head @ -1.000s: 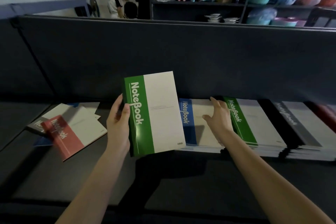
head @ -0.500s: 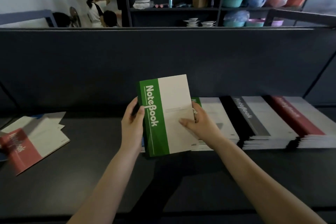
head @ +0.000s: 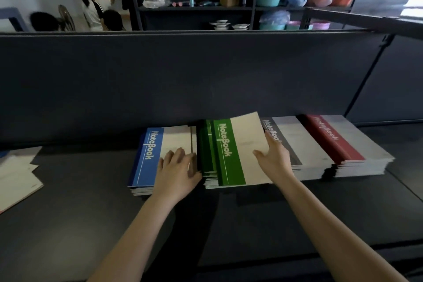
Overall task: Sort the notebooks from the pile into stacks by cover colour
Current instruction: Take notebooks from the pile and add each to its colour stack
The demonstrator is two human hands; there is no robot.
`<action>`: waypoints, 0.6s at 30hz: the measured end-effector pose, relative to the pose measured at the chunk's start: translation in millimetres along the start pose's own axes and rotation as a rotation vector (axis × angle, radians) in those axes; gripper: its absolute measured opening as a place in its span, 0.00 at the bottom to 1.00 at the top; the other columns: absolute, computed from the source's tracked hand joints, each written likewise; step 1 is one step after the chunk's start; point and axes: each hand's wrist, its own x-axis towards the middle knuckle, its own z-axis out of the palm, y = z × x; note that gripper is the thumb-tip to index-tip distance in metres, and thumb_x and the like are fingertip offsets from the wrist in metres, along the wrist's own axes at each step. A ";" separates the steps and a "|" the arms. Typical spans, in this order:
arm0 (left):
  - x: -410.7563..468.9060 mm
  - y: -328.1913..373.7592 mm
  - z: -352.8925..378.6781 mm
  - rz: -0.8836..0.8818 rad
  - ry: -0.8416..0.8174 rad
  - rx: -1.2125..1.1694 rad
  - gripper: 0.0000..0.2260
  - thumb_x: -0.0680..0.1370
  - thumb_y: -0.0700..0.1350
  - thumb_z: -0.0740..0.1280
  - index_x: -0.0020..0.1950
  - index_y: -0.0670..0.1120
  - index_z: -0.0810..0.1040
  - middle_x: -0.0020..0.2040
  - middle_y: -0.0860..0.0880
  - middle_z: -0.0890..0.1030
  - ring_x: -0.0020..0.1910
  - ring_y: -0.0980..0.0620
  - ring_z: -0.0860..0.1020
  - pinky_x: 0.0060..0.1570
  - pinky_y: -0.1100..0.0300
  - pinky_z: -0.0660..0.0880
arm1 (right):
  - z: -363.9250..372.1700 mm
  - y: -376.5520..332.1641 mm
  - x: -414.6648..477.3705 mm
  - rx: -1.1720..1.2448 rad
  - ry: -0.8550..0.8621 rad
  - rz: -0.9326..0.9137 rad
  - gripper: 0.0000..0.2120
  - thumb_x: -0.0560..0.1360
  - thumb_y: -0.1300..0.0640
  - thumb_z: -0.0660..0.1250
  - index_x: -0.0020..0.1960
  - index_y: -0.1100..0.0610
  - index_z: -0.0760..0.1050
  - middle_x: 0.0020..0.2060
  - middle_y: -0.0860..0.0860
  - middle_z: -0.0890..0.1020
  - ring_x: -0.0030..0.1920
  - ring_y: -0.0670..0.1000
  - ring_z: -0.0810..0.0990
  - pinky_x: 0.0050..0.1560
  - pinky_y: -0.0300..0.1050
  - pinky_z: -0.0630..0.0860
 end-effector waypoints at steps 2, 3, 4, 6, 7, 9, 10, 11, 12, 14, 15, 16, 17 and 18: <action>1.4 1.2 -1.1 -0.005 -0.029 0.040 0.27 0.79 0.57 0.60 0.76 0.55 0.59 0.76 0.49 0.56 0.76 0.42 0.51 0.74 0.43 0.47 | 2.4 -1.7 1.1 -0.069 -0.045 -0.011 0.29 0.77 0.59 0.65 0.75 0.56 0.61 0.70 0.54 0.69 0.68 0.55 0.69 0.65 0.47 0.68; 3.1 1.3 -2.2 -0.010 -0.059 0.059 0.26 0.79 0.58 0.59 0.76 0.57 0.58 0.77 0.48 0.54 0.76 0.41 0.49 0.74 0.42 0.46 | 4.1 -3.3 2.1 -0.086 -0.065 -0.027 0.28 0.78 0.60 0.64 0.75 0.56 0.61 0.72 0.54 0.66 0.70 0.55 0.67 0.66 0.45 0.65; 5.3 0.8 -2.9 -0.014 -0.093 0.078 0.26 0.79 0.58 0.58 0.76 0.59 0.57 0.77 0.48 0.52 0.77 0.39 0.47 0.74 0.41 0.45 | 5.9 -5.2 3.0 -0.104 -0.091 -0.048 0.25 0.79 0.61 0.63 0.75 0.56 0.63 0.73 0.54 0.64 0.71 0.55 0.65 0.66 0.43 0.64; 7.9 1.0 -4.3 -0.016 -0.139 0.110 0.24 0.80 0.58 0.56 0.76 0.60 0.57 0.78 0.48 0.49 0.76 0.38 0.44 0.74 0.40 0.43 | 10.6 -9.9 5.1 -0.147 -0.158 -0.070 0.20 0.81 0.62 0.57 0.72 0.55 0.68 0.75 0.56 0.60 0.72 0.56 0.65 0.64 0.42 0.66; 8.7 1.5 -4.3 -0.020 -0.146 0.121 0.23 0.80 0.57 0.55 0.76 0.60 0.58 0.79 0.48 0.48 0.76 0.37 0.44 0.74 0.39 0.43 | 13.1 -12.5 6.6 -0.173 -0.188 -0.071 0.19 0.81 0.62 0.55 0.72 0.55 0.68 0.76 0.56 0.57 0.71 0.57 0.66 0.60 0.42 0.69; 8.8 2.3 -3.7 -0.030 -0.144 0.141 0.23 0.81 0.56 0.53 0.76 0.58 0.59 0.79 0.48 0.46 0.77 0.38 0.42 0.74 0.39 0.42 | 18.6 -18.3 8.6 -0.226 -0.240 -0.048 0.21 0.82 0.59 0.52 0.74 0.53 0.65 0.77 0.56 0.52 0.66 0.58 0.72 0.46 0.41 0.74; 8.7 2.7 -3.1 -0.036 -0.140 0.151 0.22 0.81 0.56 0.53 0.76 0.58 0.59 0.79 0.48 0.45 0.77 0.38 0.42 0.74 0.39 0.42 | 20.8 -21.5 8.9 -0.271 -0.251 -0.049 0.21 0.82 0.57 0.52 0.75 0.52 0.63 0.77 0.57 0.50 0.64 0.59 0.74 0.42 0.42 0.74; 9.2 3.0 -2.2 -0.042 -0.139 0.158 0.22 0.81 0.56 0.52 0.76 0.57 0.59 0.79 0.48 0.45 0.77 0.38 0.42 0.74 0.39 0.42 | 23.4 -23.0 9.8 -0.328 -0.254 -0.063 0.22 0.82 0.53 0.52 0.75 0.52 0.61 0.77 0.58 0.50 0.64 0.60 0.74 0.44 0.44 0.75; 9.7 3.3 -1.7 -0.048 -0.139 0.166 0.22 0.81 0.56 0.52 0.76 0.56 0.59 0.79 0.48 0.44 0.77 0.38 0.42 0.73 0.39 0.42 | 25.5 -23.7 10.1 -0.377 -0.251 -0.082 0.23 0.82 0.49 0.52 0.76 0.51 0.59 0.77 0.59 0.50 0.66 0.61 0.72 0.48 0.46 0.76; 10.4 4.6 -0.8 -0.055 -0.141 0.182 0.22 0.81 0.56 0.51 0.75 0.55 0.59 0.79 0.48 0.43 0.77 0.38 0.41 0.73 0.39 0.42 | 29.0 -21.2 10.5 -0.421 -0.241 -0.105 0.25 0.81 0.45 0.52 0.76 0.50 0.58 0.77 0.59 0.49 0.71 0.61 0.64 0.56 0.51 0.75; 10.5 5.2 -0.2 -0.053 -0.139 0.193 0.22 0.82 0.55 0.51 0.75 0.54 0.59 0.79 0.47 0.43 0.77 0.37 0.41 0.73 0.39 0.42 | 29.8 -19.0 11.3 -0.423 -0.234 -0.113 0.25 0.81 0.44 0.52 0.76 0.50 0.57 0.77 0.59 0.49 0.73 0.61 0.60 0.58 0.52 0.74; 10.4 5.6 0.5 -0.048 -0.134 0.207 0.21 0.82 0.54 0.50 0.75 0.53 0.59 0.79 0.47 0.43 0.77 0.37 0.41 0.73 0.38 0.42 | 29.6 -17.4 12.2 -0.424 -0.233 -0.123 0.25 0.81 0.43 0.51 0.76 0.50 0.57 0.77 0.59 0.49 0.74 0.60 0.57 0.59 0.52 0.73; 10.1 5.7 1.2 -0.041 -0.130 0.218 0.21 0.82 0.54 0.50 0.75 0.53 0.59 0.79 0.47 0.43 0.77 0.37 0.41 0.73 0.39 0.42 | 29.1 -16.2 13.6 -0.425 -0.238 -0.133 0.25 0.81 0.43 0.51 0.76 0.49 0.57 0.77 0.58 0.49 0.75 0.59 0.56 0.60 0.52 0.73; 9.7 5.3 1.6 -0.034 -0.127 0.227 0.21 0.82 0.54 0.49 0.75 0.53 0.59 0.79 0.47 0.43 0.77 0.37 0.42 0.73 0.39 0.42 | 28.7 -15.1 15.4 -0.424 -0.248 -0.141 0.25 0.81 0.43 0.51 0.76 0.49 0.56 0.77 0.58 0.49 0.76 0.59 0.54 0.61 0.52 0.72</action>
